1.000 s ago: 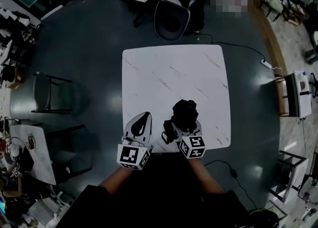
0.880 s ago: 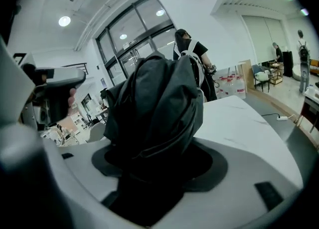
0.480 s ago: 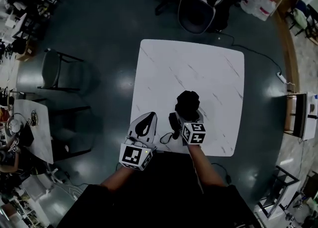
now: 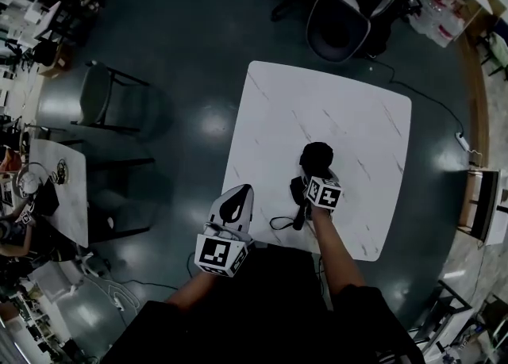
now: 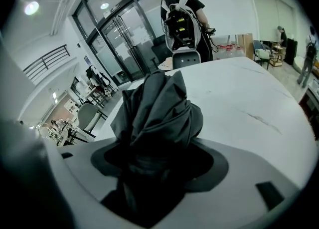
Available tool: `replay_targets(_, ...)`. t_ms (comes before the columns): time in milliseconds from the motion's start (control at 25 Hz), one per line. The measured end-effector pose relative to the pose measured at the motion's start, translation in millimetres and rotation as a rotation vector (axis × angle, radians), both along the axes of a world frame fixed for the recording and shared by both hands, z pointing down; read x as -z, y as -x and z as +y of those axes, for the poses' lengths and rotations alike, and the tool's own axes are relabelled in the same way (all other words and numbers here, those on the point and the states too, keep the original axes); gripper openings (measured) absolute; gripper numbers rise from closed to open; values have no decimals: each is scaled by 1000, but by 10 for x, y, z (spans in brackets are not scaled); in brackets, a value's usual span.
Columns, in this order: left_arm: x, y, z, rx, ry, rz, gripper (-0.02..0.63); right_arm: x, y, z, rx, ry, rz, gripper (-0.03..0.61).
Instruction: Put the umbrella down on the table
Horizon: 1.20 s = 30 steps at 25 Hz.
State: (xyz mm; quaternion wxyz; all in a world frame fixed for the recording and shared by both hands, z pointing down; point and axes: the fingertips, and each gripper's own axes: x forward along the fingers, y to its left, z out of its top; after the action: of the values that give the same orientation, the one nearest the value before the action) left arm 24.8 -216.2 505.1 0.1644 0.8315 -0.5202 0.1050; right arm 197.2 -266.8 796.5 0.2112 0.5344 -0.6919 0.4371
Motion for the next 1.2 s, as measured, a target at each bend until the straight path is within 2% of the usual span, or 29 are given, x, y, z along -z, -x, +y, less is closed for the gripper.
replay_targets(200,-32,165,20,26,23,-2,17,-281,-59,1,-54,89,10,327)
replay_targets(440,-91,292,101,25,51,0,18,-353,-71,-8,-80,86,29,334)
replay_targets(720,-4,542,231,14,23,48,18,-214,-87,115,-68,146,111,350)
replay_targets(1000,147,910,437,-47,-3,109,17,447,69,387,-127,38,169,350)
replay_targets(1200,301,1298,652,-104,-29,153,17,1056,572,845,-139,-62,198,350)
